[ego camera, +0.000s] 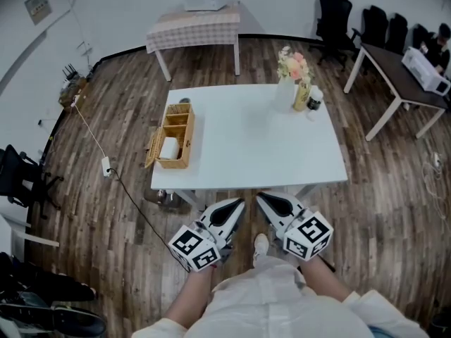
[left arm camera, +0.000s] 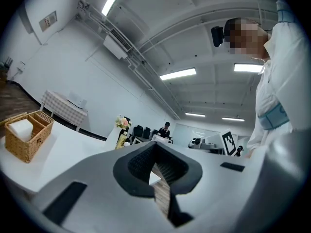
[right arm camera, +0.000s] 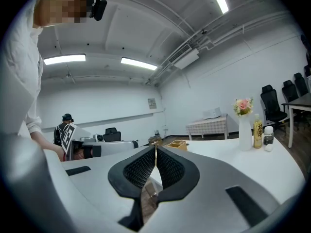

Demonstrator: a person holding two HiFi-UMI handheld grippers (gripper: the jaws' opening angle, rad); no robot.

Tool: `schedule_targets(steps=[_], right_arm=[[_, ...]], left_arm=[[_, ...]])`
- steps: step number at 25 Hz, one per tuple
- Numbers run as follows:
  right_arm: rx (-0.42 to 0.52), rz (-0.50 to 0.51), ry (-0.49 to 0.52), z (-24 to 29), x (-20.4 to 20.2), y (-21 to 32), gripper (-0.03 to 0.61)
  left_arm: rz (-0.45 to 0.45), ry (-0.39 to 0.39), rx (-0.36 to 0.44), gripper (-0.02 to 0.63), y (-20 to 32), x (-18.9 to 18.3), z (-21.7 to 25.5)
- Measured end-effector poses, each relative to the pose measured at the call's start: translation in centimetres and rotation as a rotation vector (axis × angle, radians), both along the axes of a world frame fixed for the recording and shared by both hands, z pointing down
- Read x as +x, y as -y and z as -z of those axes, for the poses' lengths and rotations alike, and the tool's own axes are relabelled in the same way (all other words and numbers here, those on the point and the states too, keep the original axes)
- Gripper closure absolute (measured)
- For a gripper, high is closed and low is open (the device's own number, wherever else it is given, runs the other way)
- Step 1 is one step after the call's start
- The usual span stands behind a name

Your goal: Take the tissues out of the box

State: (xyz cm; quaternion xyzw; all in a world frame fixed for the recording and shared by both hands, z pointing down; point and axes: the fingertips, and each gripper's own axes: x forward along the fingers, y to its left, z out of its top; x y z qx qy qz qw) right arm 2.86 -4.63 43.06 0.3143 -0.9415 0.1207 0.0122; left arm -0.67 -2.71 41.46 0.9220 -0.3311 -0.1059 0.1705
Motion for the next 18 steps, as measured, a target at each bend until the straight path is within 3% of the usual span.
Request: schedule_targets(steps=[18], right_arm=[[0.014, 0.08, 0.056, 1.1, 3.1, 12.2, 0.545]], left_arm=[[0.091, 0.025, 0.012, 0.612, 11.2, 2.4, 0.3]])
